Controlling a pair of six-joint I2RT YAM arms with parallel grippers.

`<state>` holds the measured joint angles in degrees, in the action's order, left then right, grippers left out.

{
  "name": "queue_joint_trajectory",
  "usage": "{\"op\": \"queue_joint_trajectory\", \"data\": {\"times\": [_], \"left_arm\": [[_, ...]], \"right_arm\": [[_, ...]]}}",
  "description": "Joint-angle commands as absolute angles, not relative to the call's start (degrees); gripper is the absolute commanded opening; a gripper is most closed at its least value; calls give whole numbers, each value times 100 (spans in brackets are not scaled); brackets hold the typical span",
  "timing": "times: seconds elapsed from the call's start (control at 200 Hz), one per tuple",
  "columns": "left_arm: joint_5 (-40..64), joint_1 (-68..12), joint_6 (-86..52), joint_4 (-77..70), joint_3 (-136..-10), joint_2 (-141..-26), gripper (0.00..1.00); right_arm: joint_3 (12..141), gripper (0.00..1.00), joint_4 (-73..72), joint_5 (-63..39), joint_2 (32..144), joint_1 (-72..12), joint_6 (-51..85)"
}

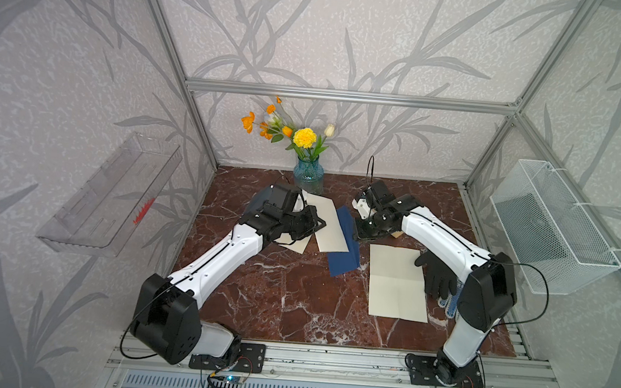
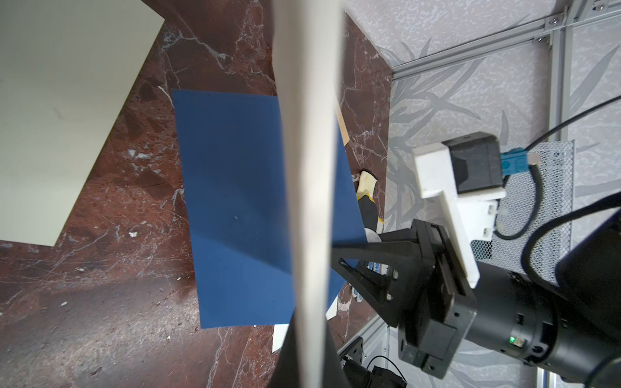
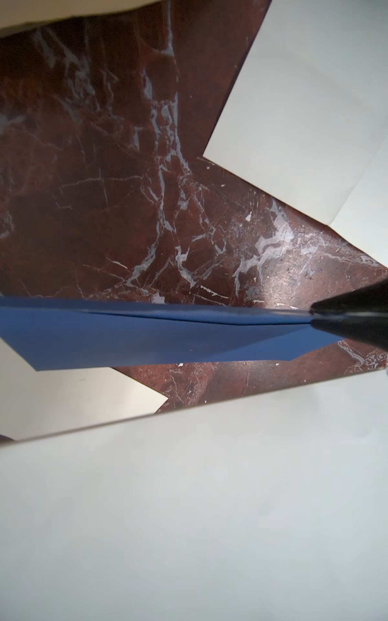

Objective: Fold the letter paper in half and place it into the envelope
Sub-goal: Place the letter paper in the envelope.

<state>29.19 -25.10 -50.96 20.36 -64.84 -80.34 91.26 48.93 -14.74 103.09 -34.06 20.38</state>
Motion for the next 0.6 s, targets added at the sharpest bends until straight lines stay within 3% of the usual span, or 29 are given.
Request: {"op": "queue_joint_trajectory", "data": {"times": [0.0, 0.595], "left_arm": [[2761, -2609, -4903, 2273, -6692, -8172, 0], [2508, -2742, -4718, 2514, -7073, -8448, 0]], "right_arm": [[9329, 0, 4990, -1582, 10405, -3505, 2159], [9127, 0, 4276, -2554, 10333, -3629, 2850]]}}
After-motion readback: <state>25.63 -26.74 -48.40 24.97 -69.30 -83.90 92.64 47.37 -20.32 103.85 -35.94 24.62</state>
